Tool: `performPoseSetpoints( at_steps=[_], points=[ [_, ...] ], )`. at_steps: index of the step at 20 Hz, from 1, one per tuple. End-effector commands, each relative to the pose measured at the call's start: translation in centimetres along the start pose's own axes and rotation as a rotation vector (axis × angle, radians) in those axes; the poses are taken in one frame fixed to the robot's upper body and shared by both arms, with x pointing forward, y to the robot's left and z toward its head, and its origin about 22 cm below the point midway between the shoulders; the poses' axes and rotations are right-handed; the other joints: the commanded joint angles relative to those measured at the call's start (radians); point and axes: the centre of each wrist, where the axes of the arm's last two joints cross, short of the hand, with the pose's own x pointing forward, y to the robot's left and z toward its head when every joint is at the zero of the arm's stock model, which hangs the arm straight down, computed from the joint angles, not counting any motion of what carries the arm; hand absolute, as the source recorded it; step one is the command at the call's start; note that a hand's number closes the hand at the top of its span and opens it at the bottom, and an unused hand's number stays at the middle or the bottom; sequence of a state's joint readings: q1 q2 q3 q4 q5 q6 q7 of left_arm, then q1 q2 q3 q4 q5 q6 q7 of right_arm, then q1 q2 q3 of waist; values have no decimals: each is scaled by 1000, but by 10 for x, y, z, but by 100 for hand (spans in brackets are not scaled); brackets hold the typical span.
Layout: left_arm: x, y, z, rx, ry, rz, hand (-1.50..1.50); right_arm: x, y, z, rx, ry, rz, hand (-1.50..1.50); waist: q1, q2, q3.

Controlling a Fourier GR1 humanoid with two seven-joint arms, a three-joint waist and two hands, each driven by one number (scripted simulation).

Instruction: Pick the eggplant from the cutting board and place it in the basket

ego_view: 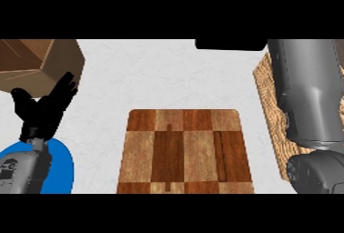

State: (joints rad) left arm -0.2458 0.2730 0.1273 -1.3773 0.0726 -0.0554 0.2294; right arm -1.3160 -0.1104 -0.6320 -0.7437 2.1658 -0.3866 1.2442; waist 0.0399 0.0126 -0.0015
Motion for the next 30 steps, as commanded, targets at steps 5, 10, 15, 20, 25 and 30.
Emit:
performPoseSetpoints(
  at_steps=[5, 10, 15, 20, 25, 30],
  points=[
    [-6, 4, 6, 19, -3, 6, 0, -23, 17, 10, -5, 260, -54, 150, -14, -7, 1],
    [-10, 7, 6, 28, 23, -10, 0, -64, 33, -20, -159, 347, -25, 150, -40, -9, 1],
    [-1, 19, 1, 27, 14, 8, 0, -92, 49, -10, -101, 402, -34, -150, -29, -8, 2],
    [0, -7, -3, 33, 12, 9, 0, -84, 45, -4, -73, 319, -92, -150, -28, -9, 2],
    [-2, 9, 5, 10, 9, -7, 0, -96, 32, -19, -203, 351, -220, -150, -25, -13, 1],
    [-8, 6, 4, 25, 17, -1, 0, -101, -7, -46, -359, 449, -428, -150, -28, -17, 1]
  ],
)
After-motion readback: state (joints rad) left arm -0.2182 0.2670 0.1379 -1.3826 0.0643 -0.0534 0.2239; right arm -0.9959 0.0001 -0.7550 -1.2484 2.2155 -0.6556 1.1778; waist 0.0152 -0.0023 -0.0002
